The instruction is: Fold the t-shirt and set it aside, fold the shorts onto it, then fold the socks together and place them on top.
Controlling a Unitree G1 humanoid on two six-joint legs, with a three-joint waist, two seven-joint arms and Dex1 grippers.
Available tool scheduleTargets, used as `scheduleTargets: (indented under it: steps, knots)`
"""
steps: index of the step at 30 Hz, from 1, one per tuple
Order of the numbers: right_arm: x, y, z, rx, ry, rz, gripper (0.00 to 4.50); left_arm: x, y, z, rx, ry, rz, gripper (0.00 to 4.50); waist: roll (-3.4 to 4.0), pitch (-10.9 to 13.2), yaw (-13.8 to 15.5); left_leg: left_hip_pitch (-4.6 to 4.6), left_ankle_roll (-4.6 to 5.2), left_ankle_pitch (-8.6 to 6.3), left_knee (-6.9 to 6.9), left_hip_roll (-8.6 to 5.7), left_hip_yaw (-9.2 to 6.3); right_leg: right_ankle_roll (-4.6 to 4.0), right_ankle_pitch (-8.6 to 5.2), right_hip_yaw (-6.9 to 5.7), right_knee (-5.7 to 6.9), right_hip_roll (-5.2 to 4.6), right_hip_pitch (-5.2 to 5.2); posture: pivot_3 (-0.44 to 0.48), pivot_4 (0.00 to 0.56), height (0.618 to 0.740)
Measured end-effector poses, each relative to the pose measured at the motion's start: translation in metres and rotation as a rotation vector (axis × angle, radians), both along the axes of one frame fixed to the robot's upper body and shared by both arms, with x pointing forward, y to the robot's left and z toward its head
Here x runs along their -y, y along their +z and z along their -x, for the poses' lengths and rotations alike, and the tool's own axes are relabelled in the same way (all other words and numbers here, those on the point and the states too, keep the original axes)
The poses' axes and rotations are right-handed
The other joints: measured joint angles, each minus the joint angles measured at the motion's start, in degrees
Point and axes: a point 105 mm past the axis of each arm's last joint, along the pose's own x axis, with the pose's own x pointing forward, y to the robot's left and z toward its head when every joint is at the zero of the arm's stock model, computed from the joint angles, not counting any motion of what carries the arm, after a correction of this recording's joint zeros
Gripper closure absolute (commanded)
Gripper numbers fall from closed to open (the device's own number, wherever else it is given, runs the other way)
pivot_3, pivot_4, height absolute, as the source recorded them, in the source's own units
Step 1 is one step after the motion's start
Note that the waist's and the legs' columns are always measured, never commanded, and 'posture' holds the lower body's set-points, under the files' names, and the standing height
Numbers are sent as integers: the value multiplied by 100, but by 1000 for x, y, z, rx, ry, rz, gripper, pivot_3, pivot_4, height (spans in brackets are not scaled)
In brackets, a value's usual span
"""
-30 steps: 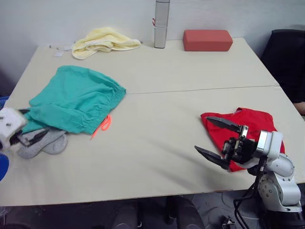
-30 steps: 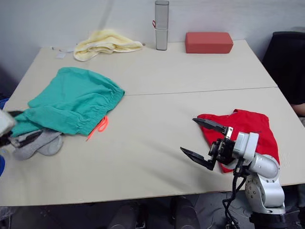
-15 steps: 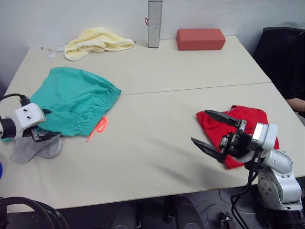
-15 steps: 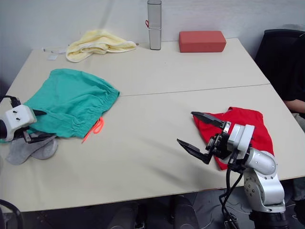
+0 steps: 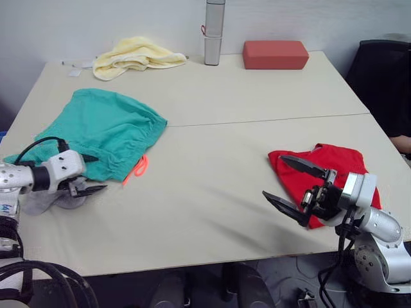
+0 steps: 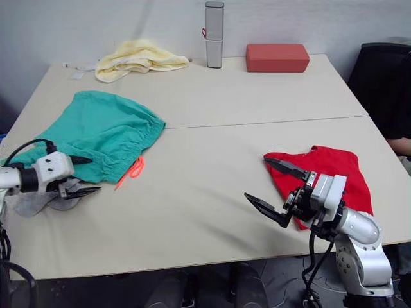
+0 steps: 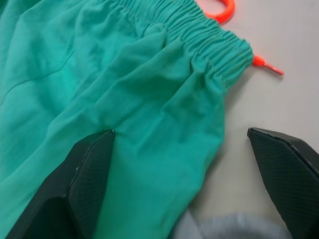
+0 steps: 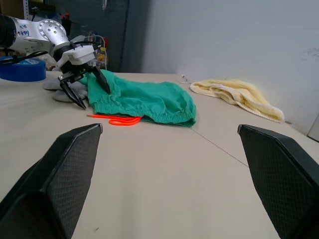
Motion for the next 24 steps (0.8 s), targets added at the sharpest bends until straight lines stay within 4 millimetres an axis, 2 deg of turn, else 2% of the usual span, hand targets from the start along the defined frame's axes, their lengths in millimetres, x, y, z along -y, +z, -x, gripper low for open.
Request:
scheduleTargets:
  steps: [2, 7, 13, 16, 20, 24]
  knots:
    - [0, -1, 0, 4, -2, 2, 42, 6, 0, -5, 18, -22, -18, 0, 0, 0, 2, 0, 0, 0, 1, 0, 0, 0, 0, -1, 1, 0, 0, 0, 150, 740]
    - [1, -4, -1, 24, -5, -8, 0, 24, -4, -16, 70, -44, 11, 1569, -1, 0, 10, -1, 2, -1, 13, 0, -1, 0, 0, -1, 9, -1, 1, 0, 150, 740]
    - [3, -12, -1, 22, -16, -8, 0, 24, -3, -18, 65, -34, 15, 3532, -1, 0, 8, -1, 2, -2, 17, 0, -1, 0, 0, 0, 13, -1, 1, 0, 150, 740]
    - [6, -15, -2, 24, -30, -1, 0, 38, 5, -23, 57, -46, 111, 4469, -1, -1, 35, -2, 4, -2, 23, 0, -2, 0, 0, -1, 17, -4, 4, 0, 150, 740]
    - [13, -20, -2, 17, -57, 3, 0, 90, 23, -27, 31, -174, 286, 4469, -2, 0, 102, -4, 5, -3, 31, 0, -3, 3, 2, 0, 17, -3, 7, 0, 150, 740]
    - [32, -24, 1, 6, -113, 39, 0, 136, 49, -19, 9, -285, 386, 4469, -2, 0, 108, -1, 5, -2, 32, -1, -1, 4, 2, 6, 19, 1, 8, 0, 150, 740]
